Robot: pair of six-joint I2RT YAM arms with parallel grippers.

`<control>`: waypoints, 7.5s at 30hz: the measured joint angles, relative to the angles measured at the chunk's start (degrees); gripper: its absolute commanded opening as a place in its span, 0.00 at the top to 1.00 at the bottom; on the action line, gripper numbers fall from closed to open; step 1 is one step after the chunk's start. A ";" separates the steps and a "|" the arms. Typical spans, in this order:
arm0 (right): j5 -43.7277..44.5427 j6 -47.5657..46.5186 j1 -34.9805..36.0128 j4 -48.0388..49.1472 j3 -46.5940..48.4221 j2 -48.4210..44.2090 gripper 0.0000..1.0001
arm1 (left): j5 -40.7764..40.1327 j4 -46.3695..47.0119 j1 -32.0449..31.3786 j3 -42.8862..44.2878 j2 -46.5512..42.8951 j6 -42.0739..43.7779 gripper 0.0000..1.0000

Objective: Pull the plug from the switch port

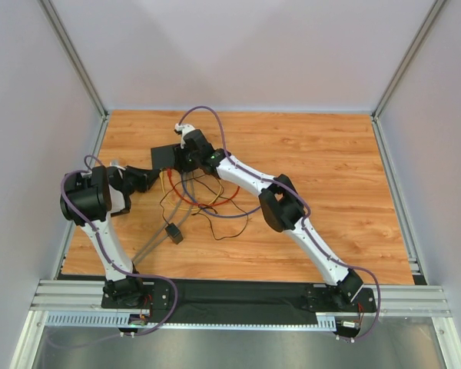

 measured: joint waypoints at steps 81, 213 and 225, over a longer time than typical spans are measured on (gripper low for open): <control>1.36 -6.78 -5.90 -15.23 -15.15 -12.52 0.62 | -15.98 -33.20 -8.17 16.15 -21.86 24.35 0.58; 6.49 -1.70 -3.69 -15.08 -12.72 -13.64 0.60 | 1.88 -18.40 -5.09 12.41 -7.65 21.55 0.50; 3.30 5.14 -4.15 -14.19 -11.74 -10.05 0.99 | 2.62 -17.42 -4.59 11.63 -7.65 20.98 0.50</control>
